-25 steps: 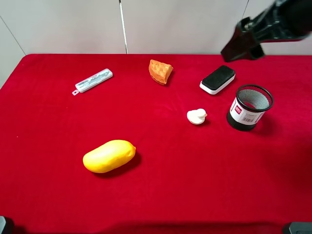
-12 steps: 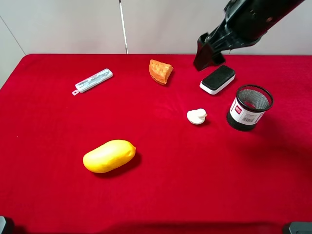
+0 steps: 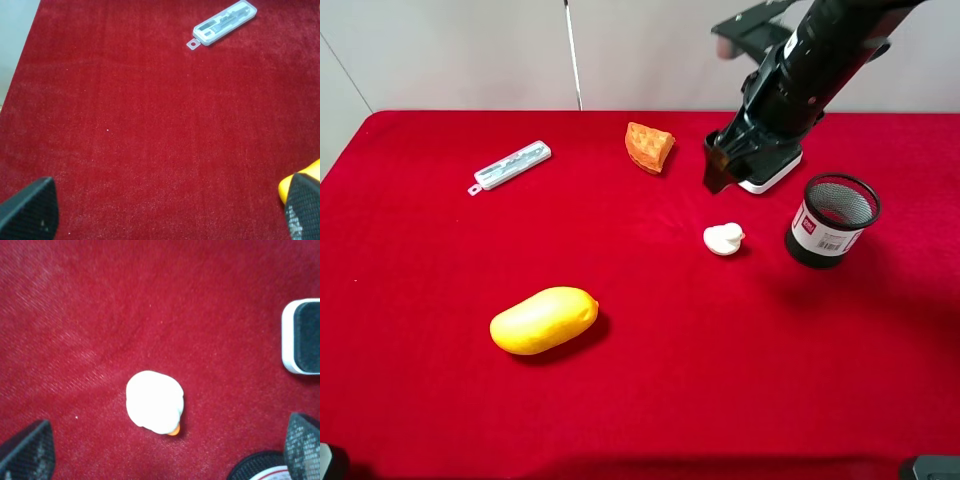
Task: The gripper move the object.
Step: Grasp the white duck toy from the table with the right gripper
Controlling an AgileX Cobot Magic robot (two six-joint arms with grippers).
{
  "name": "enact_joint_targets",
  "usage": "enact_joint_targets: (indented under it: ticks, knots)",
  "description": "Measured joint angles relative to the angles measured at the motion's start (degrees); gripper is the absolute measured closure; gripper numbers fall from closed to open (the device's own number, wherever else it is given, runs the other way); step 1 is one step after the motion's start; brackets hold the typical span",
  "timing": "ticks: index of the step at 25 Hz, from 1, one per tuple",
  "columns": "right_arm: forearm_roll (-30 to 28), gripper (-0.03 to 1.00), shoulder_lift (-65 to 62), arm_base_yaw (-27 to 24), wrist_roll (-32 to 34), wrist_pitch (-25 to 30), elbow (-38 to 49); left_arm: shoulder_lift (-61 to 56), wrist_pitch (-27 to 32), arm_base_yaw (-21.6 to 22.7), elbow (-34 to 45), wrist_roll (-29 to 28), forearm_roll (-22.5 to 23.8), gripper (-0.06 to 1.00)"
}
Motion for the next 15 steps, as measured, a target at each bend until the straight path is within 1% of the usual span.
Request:
enact_joint_targets:
  ticks: [2,7,15]
  knots:
    - [0.4,0.27,1.3,0.0,-0.6,-0.3,0.0,0.0,0.0,0.0,0.0,0.0,0.0,0.05]
    - [3.6,0.27,4.7,0.0,-3.2,-1.0,0.0,0.0,0.0,0.0,0.0,0.0,0.0,0.05]
    - [3.5,0.27,9.6,0.0,-3.6,-1.4,0.0,0.0,0.0,0.0,0.0,0.0,0.0,0.05]
